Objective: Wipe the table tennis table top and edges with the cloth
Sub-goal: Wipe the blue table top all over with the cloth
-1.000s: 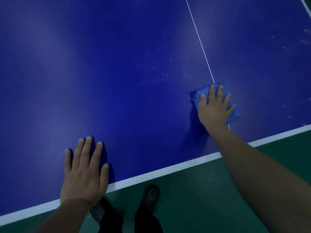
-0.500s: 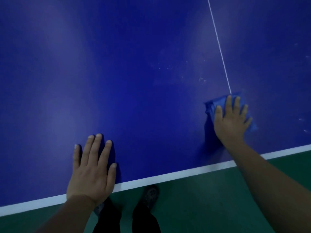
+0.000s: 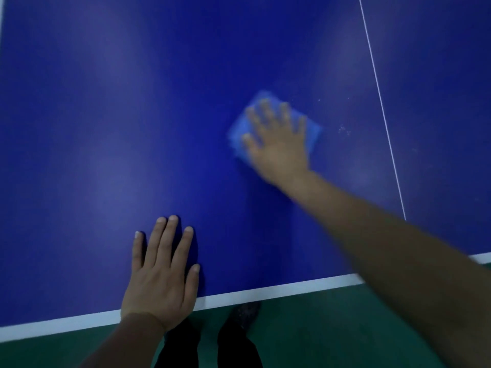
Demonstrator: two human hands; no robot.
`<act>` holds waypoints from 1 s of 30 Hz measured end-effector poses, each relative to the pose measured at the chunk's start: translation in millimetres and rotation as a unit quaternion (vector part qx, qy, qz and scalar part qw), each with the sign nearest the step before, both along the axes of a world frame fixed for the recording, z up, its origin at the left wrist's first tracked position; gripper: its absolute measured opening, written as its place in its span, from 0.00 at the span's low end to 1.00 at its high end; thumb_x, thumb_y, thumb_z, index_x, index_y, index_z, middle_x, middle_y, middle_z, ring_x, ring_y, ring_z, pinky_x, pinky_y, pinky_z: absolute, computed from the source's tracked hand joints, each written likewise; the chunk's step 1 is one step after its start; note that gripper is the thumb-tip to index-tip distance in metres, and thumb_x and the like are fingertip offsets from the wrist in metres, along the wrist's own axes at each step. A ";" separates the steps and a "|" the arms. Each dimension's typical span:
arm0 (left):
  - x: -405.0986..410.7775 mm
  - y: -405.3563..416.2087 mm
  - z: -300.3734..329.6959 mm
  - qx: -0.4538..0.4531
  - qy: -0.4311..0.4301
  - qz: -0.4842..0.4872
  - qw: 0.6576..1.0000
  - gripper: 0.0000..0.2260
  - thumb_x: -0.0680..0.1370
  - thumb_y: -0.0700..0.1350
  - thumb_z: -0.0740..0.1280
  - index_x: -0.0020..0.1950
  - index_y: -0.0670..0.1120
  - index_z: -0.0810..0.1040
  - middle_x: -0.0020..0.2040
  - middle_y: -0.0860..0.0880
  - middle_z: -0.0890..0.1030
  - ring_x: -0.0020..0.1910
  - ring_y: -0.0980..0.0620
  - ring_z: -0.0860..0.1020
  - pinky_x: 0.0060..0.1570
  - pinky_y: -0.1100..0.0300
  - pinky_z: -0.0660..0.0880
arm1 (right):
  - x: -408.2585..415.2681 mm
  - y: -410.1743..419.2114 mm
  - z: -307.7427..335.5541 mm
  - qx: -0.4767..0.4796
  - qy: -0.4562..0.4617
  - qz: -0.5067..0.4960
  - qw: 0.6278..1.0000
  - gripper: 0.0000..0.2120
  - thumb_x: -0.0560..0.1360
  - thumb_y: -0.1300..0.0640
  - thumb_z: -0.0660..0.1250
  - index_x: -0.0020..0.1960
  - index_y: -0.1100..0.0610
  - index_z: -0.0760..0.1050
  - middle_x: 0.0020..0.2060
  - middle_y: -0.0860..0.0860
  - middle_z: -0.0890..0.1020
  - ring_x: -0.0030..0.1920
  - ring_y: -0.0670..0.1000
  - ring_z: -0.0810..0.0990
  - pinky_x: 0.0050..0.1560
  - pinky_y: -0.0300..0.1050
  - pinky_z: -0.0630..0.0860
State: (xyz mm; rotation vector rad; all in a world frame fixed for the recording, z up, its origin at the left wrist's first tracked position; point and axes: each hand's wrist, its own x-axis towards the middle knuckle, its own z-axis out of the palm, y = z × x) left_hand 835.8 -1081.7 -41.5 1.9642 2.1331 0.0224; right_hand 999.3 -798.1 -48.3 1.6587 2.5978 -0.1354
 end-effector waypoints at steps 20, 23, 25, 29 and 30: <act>-3.8 27.2 23.7 0.091 -0.128 0.103 0.982 0.24 0.80 0.54 0.55 0.68 0.40 0.76 0.70 0.42 0.72 0.70 0.39 0.68 0.73 0.38 0.59 | 158.8 64.5 17.8 -0.034 0.026 -0.291 0.956 0.30 0.83 0.38 0.46 0.83 0.47 0.49 0.82 0.49 0.49 0.81 0.61 0.46 0.76 0.71 0.45; -1.2 81.0 21.8 0.110 -0.113 0.138 0.978 0.26 0.80 0.54 0.54 0.71 0.40 0.73 0.73 0.40 0.70 0.73 0.38 0.66 0.75 0.39 0.55 | 109.6 45.4 16.0 -0.009 0.029 -0.300 0.953 0.31 0.83 0.38 0.46 0.83 0.47 0.49 0.82 0.50 0.50 0.81 0.62 0.47 0.75 0.73 0.45; 1.1 125.2 16.7 0.104 -0.105 0.135 0.980 0.28 0.80 0.55 0.52 0.74 0.41 0.70 0.77 0.40 0.67 0.77 0.40 0.62 0.78 0.41 0.50 | 67.2 16.5 11.2 -0.002 0.024 -0.168 0.986 0.32 0.81 0.36 0.42 0.82 0.46 0.51 0.82 0.49 0.51 0.81 0.61 0.48 0.75 0.71 0.44; 0.2 180.2 6.6 0.069 -0.072 0.152 0.983 0.30 0.80 0.56 0.49 0.79 0.43 0.63 0.81 0.44 0.58 0.81 0.45 0.51 0.79 0.41 0.42 | 76.0 22.3 9.2 -0.035 0.016 0.000 0.999 0.34 0.78 0.34 0.40 0.81 0.44 0.54 0.82 0.47 0.54 0.81 0.58 0.50 0.77 0.67 0.46; -0.3 183.1 4.5 0.065 -0.065 0.155 0.984 0.31 0.80 0.57 0.48 0.79 0.44 0.62 0.81 0.45 0.58 0.81 0.45 0.50 0.79 0.41 0.42 | 94.1 37.5 9.3 -0.015 0.011 -0.041 0.999 0.34 0.78 0.34 0.41 0.81 0.45 0.56 0.81 0.48 0.56 0.81 0.60 0.53 0.76 0.69 0.49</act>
